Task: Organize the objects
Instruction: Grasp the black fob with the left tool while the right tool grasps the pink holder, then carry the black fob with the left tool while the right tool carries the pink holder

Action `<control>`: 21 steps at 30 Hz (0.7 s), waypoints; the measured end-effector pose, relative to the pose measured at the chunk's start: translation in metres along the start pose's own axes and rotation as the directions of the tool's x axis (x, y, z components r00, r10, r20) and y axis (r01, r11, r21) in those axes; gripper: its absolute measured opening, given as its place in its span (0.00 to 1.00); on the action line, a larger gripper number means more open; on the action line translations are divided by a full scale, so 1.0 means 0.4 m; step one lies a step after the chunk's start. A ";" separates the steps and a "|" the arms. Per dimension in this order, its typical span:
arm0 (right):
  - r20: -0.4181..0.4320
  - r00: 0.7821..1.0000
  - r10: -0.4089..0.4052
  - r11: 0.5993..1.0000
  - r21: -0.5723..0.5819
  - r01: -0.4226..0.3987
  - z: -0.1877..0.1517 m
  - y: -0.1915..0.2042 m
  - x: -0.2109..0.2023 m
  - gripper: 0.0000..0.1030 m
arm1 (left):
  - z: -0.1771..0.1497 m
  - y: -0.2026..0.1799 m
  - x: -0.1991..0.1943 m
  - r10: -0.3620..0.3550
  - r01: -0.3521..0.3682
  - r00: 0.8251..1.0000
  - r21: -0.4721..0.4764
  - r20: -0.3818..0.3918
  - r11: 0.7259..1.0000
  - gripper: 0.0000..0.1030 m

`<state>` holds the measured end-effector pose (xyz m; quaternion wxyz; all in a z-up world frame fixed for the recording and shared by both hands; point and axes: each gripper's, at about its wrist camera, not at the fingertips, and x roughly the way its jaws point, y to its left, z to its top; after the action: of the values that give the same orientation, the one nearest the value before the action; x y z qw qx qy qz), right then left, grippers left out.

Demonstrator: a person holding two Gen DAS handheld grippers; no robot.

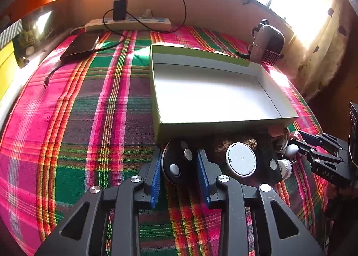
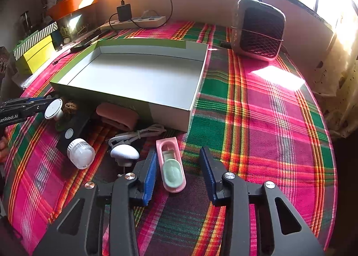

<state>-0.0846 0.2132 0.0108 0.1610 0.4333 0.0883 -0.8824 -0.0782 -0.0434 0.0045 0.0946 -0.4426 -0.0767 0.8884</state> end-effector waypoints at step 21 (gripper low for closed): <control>0.019 1.000 -0.010 1.000 0.029 0.010 -0.007 -0.001 -0.021 0.18 | -0.011 -0.005 -0.031 0.002 -0.002 1.000 -0.004 0.024 1.000 0.24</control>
<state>-0.0778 0.2163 0.0158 0.1512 0.4267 0.0759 -0.8885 -0.0671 -0.0441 0.0118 0.0918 -0.4320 -0.0791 0.8937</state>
